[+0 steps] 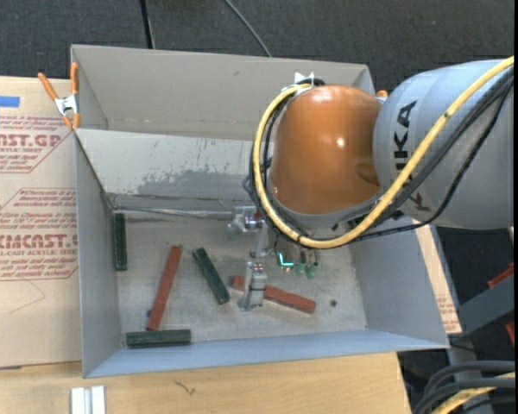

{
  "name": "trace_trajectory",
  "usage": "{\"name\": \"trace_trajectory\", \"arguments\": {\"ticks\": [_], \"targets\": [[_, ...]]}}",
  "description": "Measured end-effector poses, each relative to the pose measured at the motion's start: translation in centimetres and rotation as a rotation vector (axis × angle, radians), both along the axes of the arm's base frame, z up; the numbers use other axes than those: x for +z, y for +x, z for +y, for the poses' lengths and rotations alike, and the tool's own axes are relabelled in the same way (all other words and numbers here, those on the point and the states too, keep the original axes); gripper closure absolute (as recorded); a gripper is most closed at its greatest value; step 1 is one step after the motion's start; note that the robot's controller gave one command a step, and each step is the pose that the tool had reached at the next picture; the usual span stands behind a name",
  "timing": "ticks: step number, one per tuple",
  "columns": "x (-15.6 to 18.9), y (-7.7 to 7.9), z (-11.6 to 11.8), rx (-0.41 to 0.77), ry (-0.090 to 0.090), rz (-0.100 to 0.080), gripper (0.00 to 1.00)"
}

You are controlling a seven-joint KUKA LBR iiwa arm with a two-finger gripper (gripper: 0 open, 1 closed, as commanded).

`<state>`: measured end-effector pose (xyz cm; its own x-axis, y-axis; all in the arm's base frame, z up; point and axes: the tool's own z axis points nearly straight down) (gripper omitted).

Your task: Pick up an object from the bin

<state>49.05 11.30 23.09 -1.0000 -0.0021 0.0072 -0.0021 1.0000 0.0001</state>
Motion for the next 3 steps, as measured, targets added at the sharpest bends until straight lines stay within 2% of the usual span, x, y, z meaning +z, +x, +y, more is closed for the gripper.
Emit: {"name": "trace_trajectory", "arguments": {"ticks": [1,2,3], "targets": [[0.4,0.2,-0.1,-0.002,0.001,-0.008,0.0],[-15.4,4.2,-3.7,0.008,0.002,-0.007,1.0],[-15.7,4.2,-3.7,0.008,0.002,-0.009,0.0]]}}
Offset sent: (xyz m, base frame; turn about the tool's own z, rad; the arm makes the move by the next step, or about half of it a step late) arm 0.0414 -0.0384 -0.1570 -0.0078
